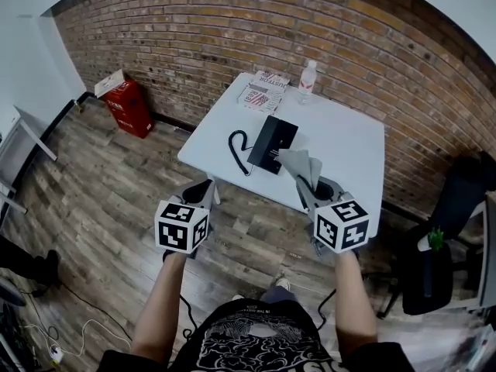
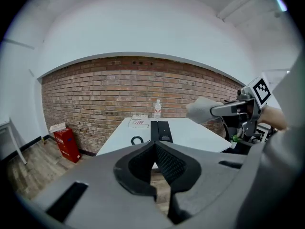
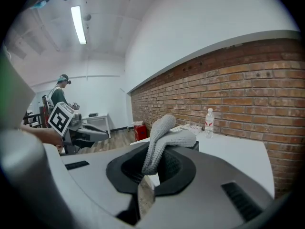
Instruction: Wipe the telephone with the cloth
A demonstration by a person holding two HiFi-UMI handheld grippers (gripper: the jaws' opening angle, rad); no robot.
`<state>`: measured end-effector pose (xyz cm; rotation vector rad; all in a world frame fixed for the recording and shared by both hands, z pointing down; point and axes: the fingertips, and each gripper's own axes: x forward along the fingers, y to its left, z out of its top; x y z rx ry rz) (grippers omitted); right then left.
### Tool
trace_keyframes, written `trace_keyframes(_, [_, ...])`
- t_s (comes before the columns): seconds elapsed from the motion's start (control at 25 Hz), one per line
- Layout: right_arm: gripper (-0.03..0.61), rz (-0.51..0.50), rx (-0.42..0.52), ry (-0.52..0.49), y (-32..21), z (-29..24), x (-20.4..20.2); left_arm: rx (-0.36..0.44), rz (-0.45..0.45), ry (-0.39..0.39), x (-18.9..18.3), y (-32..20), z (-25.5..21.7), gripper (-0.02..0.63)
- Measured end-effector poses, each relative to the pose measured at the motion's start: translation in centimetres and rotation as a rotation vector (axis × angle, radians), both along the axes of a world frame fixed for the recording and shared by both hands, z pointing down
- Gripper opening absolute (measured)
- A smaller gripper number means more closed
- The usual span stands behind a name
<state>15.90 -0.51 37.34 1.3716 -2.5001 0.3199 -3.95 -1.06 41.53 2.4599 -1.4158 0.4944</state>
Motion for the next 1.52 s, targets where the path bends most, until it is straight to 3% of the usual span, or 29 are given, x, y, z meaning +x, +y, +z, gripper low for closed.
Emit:
trace_keyframes(0.28, [0.011, 0.002, 0.007, -0.013, -5.3, 0.7, 0.3, -0.026, 0.025, -0.019, 1.0, -4.0, 2.0, 0.006])
trace_keyframes(1.0, [0.011, -0.057, -0.064, -0.026, -23.5, 3.8, 1.4, -0.087, -0.004, -0.055, 4.0, -21.1, 3.9, 0.006])
trace_keyframes(1.52, [0.011, -0.096, -0.144, 0.002, -29.8, 9.1, 1.8, -0.162, -0.026, -0.102, 5.4, -25.7, 6.7, 0.006])
